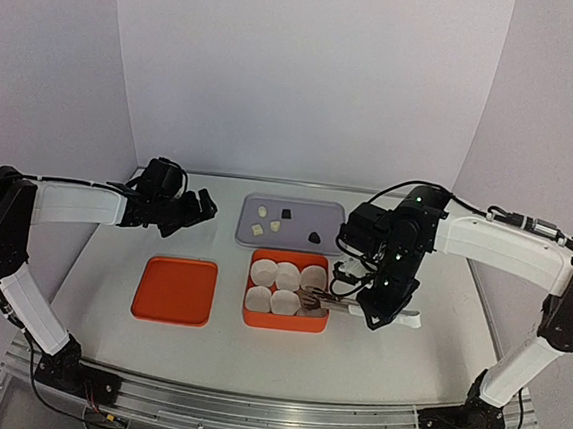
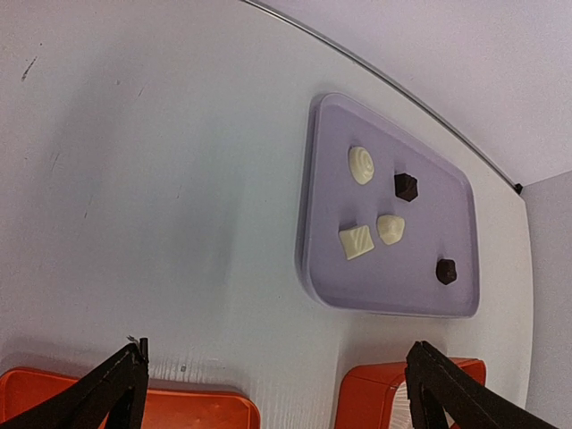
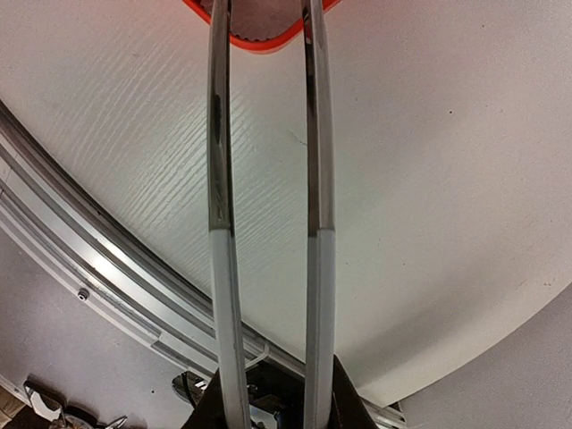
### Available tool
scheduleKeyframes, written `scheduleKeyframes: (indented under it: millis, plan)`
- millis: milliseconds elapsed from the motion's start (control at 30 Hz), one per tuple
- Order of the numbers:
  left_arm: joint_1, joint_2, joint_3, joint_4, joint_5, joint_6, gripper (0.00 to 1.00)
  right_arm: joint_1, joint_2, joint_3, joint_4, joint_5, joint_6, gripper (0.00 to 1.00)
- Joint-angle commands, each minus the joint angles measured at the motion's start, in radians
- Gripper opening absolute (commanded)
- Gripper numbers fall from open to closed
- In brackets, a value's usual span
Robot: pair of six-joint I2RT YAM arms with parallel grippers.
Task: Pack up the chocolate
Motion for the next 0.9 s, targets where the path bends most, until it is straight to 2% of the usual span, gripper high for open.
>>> scheduleKeyframes:
  millis: [0, 500, 867]
  plan:
    - [-0.006, -0.019, 0.002, 0.034, -0.006, 0.008, 1.0, 0.005, -0.003, 0.034, -0.038, 0.064, -0.013, 0.06]
    - [-0.008, -0.032, -0.006, 0.028, -0.014, 0.008, 1.0, 0.006, 0.033, 0.044, -0.049, 0.064, -0.039, 0.06]
    - [-0.007, -0.037, -0.01, 0.025, -0.023, 0.003, 1.0, 0.005, 0.048, 0.05, -0.048, 0.087, -0.04, 0.11]
